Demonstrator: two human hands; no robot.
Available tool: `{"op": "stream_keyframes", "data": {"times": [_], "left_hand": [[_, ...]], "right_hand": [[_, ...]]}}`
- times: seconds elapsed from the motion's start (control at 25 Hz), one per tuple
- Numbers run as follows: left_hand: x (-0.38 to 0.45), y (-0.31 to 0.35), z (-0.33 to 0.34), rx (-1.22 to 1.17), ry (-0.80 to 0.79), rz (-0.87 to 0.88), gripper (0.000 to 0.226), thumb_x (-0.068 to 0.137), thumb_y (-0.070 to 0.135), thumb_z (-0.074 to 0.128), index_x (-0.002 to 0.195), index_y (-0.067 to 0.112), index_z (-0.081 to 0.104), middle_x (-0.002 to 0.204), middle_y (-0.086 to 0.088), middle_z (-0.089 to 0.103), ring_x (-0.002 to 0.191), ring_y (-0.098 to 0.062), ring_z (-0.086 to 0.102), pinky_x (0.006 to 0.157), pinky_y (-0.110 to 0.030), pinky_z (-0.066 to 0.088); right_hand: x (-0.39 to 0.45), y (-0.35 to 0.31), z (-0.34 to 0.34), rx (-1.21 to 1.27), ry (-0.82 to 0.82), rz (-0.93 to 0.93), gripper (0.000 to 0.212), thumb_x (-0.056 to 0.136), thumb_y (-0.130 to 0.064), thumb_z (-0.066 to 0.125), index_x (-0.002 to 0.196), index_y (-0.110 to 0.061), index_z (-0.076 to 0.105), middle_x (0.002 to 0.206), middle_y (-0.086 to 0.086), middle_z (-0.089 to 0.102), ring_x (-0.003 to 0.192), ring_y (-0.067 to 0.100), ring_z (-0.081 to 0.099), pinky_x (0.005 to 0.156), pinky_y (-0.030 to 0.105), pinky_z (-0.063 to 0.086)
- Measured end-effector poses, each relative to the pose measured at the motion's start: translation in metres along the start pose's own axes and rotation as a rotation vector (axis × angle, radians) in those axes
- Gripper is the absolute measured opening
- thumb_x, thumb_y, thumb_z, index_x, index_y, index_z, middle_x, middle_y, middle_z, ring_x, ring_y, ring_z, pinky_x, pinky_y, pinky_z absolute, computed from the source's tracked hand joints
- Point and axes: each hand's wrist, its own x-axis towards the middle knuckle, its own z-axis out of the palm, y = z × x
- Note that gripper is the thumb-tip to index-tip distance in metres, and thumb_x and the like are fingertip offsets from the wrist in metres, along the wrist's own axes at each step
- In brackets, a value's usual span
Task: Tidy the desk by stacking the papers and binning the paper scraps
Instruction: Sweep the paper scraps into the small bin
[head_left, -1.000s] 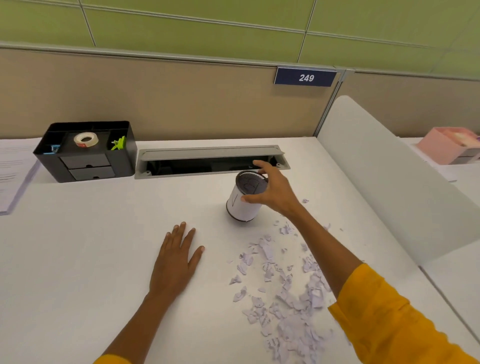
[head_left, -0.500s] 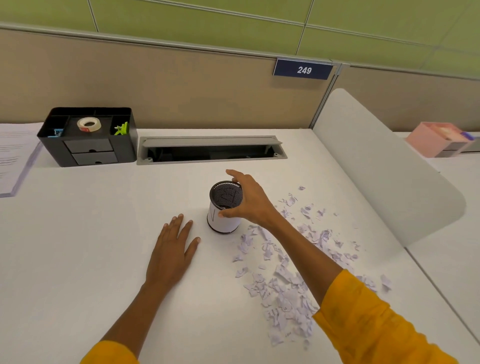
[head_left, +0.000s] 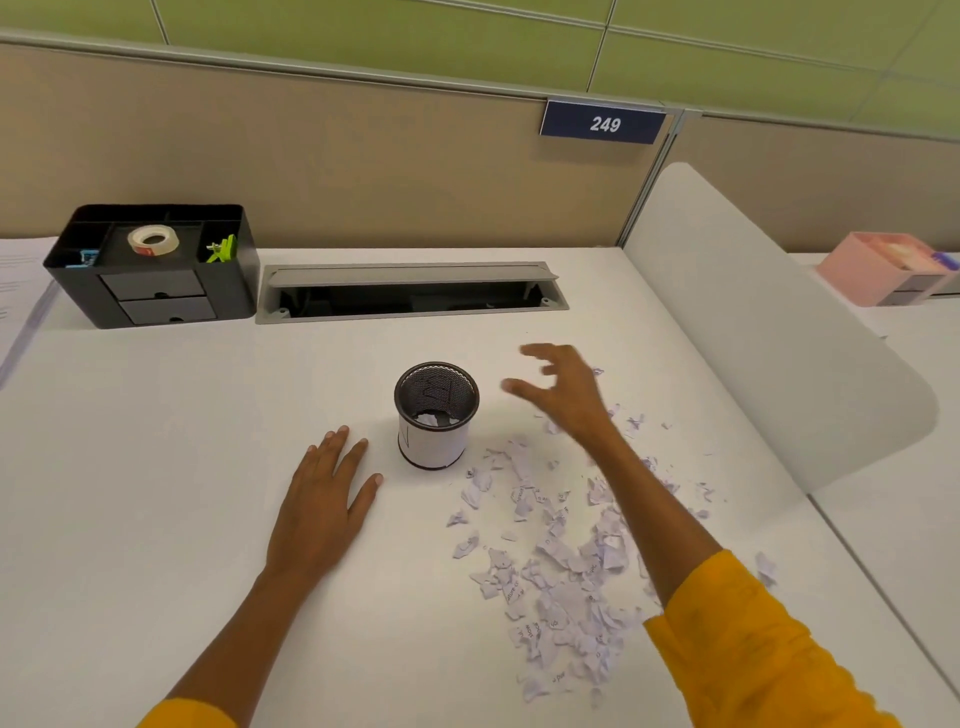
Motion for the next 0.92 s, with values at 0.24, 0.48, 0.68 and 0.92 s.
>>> {"op": "stream_keyframes", "data": {"times": [0.24, 0.48, 0.68, 0.92], "left_hand": [[0.001, 0.001, 0.001, 0.016, 0.011, -0.008, 0.078, 0.092, 0.063, 0.011, 0.129, 0.009, 0.054, 0.143, -0.013, 0.043, 0.131, -0.027, 0.041, 0.111, -0.037, 0.025], [0.002, 0.002, 0.002, 0.039, 0.005, -0.018, 0.08, 0.091, 0.064, 0.01, 0.131, 0.01, 0.053, 0.144, -0.012, 0.042, 0.132, -0.026, 0.04, 0.112, -0.037, 0.025], [0.0, 0.002, 0.005, 0.082, -0.003, -0.03, 0.077, 0.091, 0.062, 0.012, 0.135, 0.012, 0.049, 0.147, -0.01, 0.038, 0.135, -0.024, 0.036, 0.114, -0.036, 0.021], [-0.005, 0.007, 0.001, 0.034, -0.014, -0.045, 0.07, 0.087, 0.055, 0.021, 0.137, 0.012, 0.046, 0.15, -0.009, 0.033, 0.138, -0.024, 0.031, 0.115, -0.035, 0.016]], "right_hand": [[0.007, 0.113, -0.065, -0.238, 0.182, 0.469, 0.059, 0.063, -0.051, 0.081, 0.11, -0.019, 0.066, 0.126, 0.012, 0.057, 0.114, 0.028, 0.056, 0.096, 0.039, 0.043], [0.022, 0.113, -0.062, -0.154, -0.007, 0.416, 0.056, 0.059, -0.034, 0.088, 0.109, -0.019, 0.067, 0.105, 0.009, 0.058, 0.079, 0.023, 0.062, 0.081, 0.043, 0.056], [0.022, 0.109, -0.058, -0.176, -0.11, 0.366, 0.016, 0.074, -0.007, 0.078, 0.085, -0.006, 0.067, 0.083, 0.011, 0.064, 0.058, 0.02, 0.061, 0.07, 0.032, 0.057], [-0.007, 0.083, -0.057, -0.029, -0.069, 0.365, 0.009, 0.074, 0.003, 0.074, 0.073, -0.002, 0.067, 0.078, 0.016, 0.067, 0.05, 0.012, 0.063, 0.055, 0.018, 0.055]]}}
